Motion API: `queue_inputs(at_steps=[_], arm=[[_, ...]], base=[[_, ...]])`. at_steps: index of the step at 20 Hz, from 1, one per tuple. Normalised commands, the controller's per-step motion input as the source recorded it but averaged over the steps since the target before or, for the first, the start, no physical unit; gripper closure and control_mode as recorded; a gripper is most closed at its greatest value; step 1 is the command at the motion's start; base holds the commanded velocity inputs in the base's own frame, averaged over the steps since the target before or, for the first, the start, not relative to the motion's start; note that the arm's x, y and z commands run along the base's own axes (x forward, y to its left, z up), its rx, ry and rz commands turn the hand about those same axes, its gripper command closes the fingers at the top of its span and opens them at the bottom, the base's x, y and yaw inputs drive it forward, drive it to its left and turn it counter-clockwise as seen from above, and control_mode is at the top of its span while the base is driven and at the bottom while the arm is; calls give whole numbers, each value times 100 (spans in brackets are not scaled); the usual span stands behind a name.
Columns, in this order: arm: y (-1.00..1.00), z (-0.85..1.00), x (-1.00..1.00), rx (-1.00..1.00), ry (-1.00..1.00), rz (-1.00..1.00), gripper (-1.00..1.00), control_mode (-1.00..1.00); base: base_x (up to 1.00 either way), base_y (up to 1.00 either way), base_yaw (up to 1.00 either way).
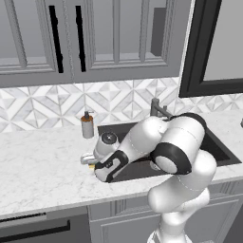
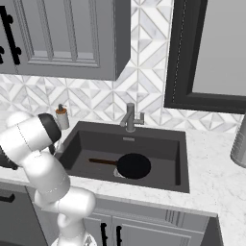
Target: Pick the pan and sponge and place them into the sink. Then turn on the water.
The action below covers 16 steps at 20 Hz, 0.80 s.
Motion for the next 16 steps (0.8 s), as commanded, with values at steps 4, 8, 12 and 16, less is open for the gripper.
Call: queue_inputs(at_steps=[4,8,12,16], arm=[[0,-15,17,0,0,0,-100,-100],[1,-8,8,0,0,0,-100,-100],[8,-9,0,0,0,0,-100,-100],[19,-14,0,0,0,0,-100,-100]], base=[[0,0,0],[0,0,0],[0,0,0],[0,0,0]])
